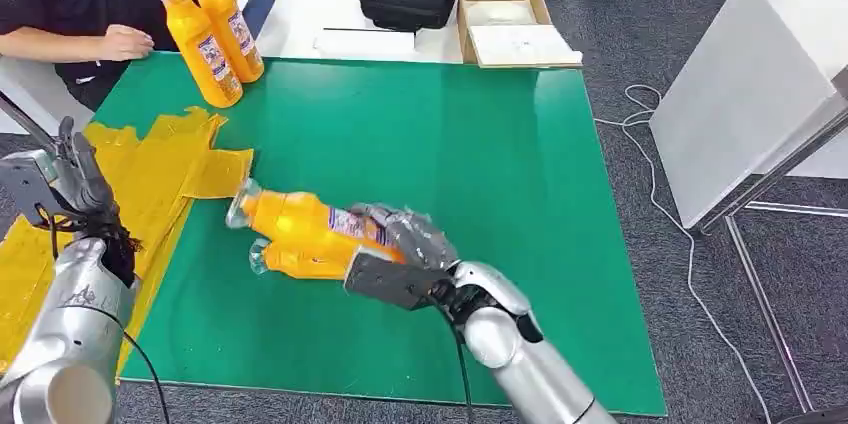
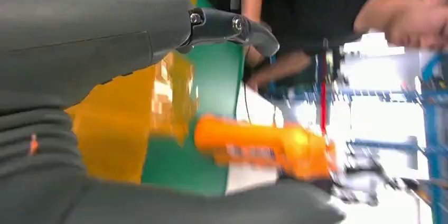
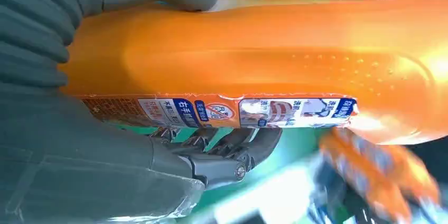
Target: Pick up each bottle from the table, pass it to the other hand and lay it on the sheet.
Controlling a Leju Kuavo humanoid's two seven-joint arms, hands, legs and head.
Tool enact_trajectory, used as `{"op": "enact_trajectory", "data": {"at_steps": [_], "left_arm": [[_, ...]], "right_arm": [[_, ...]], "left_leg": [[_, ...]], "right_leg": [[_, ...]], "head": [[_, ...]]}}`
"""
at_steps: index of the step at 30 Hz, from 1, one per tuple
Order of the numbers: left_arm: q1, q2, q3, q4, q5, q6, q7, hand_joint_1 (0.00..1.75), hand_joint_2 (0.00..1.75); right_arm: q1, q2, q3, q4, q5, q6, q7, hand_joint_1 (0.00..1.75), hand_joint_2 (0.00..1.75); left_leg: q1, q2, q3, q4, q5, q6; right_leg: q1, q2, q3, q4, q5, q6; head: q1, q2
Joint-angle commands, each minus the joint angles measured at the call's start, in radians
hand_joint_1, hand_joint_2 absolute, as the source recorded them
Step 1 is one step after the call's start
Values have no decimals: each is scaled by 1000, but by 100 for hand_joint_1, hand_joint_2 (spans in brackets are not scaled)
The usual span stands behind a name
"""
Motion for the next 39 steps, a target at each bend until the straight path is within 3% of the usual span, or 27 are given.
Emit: {"op": "enact_trajectory", "data": {"at_steps": [1,7,13,14,15,26,29,31,39], "left_arm": [[244,-127,-268,-507,282,-115,149,0,175],[323,-117,-450,-630,414,-129,175,0,175],[384,-108,-554,-716,465,-120,183,0,175],[384,-108,-554,-716,465,-120,183,0,175],[383,-107,-562,-719,468,-111,185,0,175],[378,-97,-568,-713,476,-106,184,0,175],[366,-105,-613,-717,502,-120,187,0,175],[345,-115,-659,-722,526,-110,202,0,175],[255,-112,-770,-702,696,-68,265,0,175]], "right_arm": [[-238,-12,-52,70,-58,-15,-4,171,175],[-272,-33,-39,101,-101,-28,26,171,175],[-279,-41,9,143,-124,-31,23,169,175],[-279,-41,9,143,-124,-31,23,169,175],[-279,-41,12,142,-126,-33,25,169,175],[-281,-43,14,139,-130,-35,29,168,175],[-297,-34,30,157,-136,-31,39,166,175],[-310,-26,47,167,-149,-27,50,173,175],[-362,45,150,190,-193,-26,72,171,175]], "left_leg": [[0,2,2,2,-3,0],[0,-5,0,2,-2,-1],[0,-2,-3,0,-1,0],[1,-2,2,1,-4,-1],[0,-3,-3,0,-1,0],[0,-2,-3,0,-1,0],[1,-2,2,2,-4,-1],[1,-4,-5,1,-1,0],[0,-3,-6,1,-1,0]], "right_leg": [[1,0,2,1,-2,-2],[1,-6,1,0,-3,-2],[1,-2,-1,-1,-2,-1],[2,-4,5,-1,-4,-2],[1,-3,-1,-1,-2,-1],[1,-3,-1,-1,-2,-1],[2,-3,4,0,-4,-3],[1,-4,-2,0,-2,-1],[1,-3,-3,1,-1,-1]], "head": [[0,0],[-1,0],[0,0],[0,0],[0,0],[0,0],[-1,0],[0,0],[0,0]]}}
